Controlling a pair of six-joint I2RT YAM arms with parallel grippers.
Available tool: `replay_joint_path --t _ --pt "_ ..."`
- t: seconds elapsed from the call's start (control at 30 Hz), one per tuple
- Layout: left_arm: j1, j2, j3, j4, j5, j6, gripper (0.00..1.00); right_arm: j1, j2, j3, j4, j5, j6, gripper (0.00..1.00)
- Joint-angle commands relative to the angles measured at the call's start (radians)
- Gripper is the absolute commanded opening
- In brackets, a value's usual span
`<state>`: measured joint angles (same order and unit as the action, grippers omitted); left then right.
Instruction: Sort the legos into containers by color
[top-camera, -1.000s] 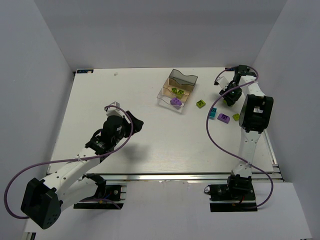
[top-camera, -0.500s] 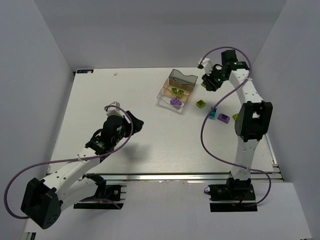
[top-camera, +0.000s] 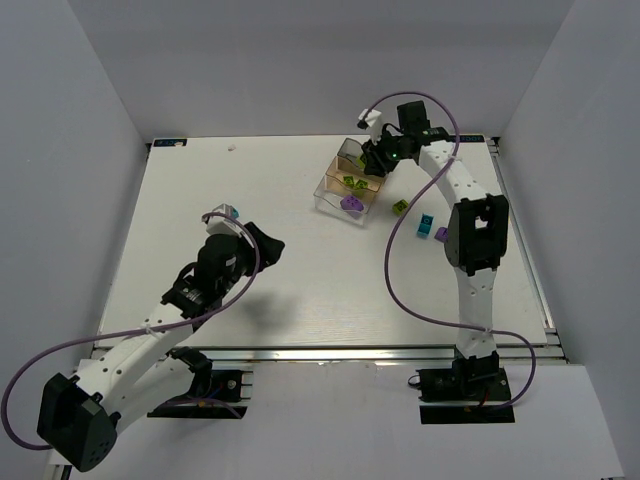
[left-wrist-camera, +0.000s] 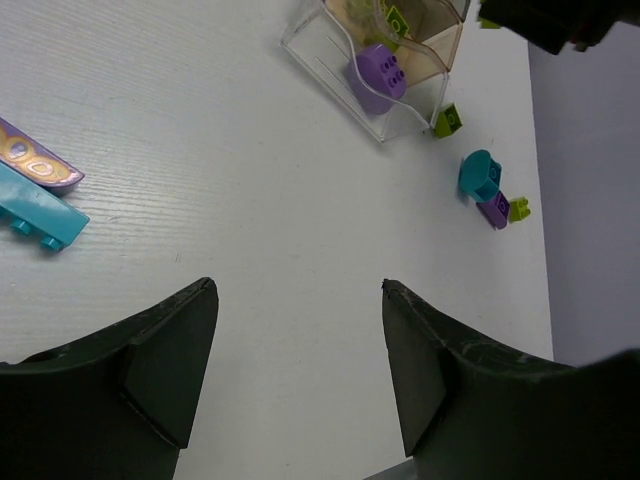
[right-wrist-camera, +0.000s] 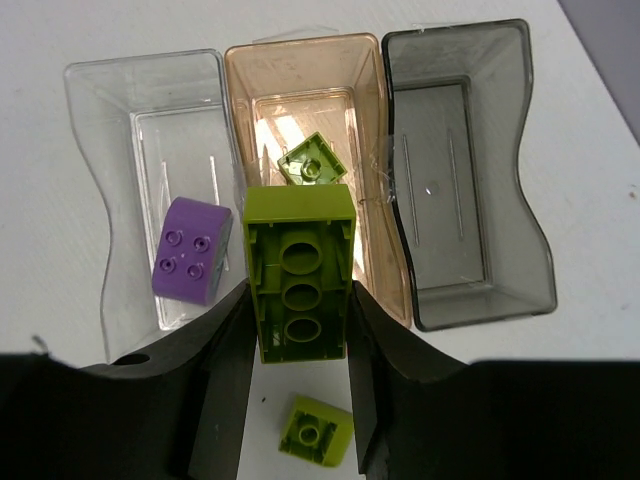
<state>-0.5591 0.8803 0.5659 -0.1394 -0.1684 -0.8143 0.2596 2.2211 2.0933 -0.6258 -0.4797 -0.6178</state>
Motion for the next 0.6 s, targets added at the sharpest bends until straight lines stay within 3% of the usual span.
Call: replay_joint_path --t 0.0,0.07,0.2,0.3,0.4,0.57 --pt "0.001 -0.037 -0.004 0.015 0.046 -0.009 0.76 0.009 0.037 0.056 0.08 0.019 0.024 0.0" --pt "0.001 -0.035 -0.012 0.056 0.078 -0.008 0.76 0.009 0.063 0.068 0.081 0.033 0.01 0.0" --pt "0.001 -0.004 -0.006 0.099 0.138 0.003 0.76 0.009 0.083 0.06 0.083 0.038 -0.002 0.13" --pt "0.001 0.032 0.015 0.11 0.159 0.015 0.76 0.009 0.086 0.045 0.086 0.042 -0.003 0.34" --pt "0.001 0.069 0.034 0.129 0.167 0.02 0.76 0.01 0.084 0.033 0.086 0.049 -0.005 0.48" --pt "-0.002 0.126 0.058 0.145 0.221 0.032 0.76 0.009 0.06 0.016 0.097 0.046 0.004 0.54"
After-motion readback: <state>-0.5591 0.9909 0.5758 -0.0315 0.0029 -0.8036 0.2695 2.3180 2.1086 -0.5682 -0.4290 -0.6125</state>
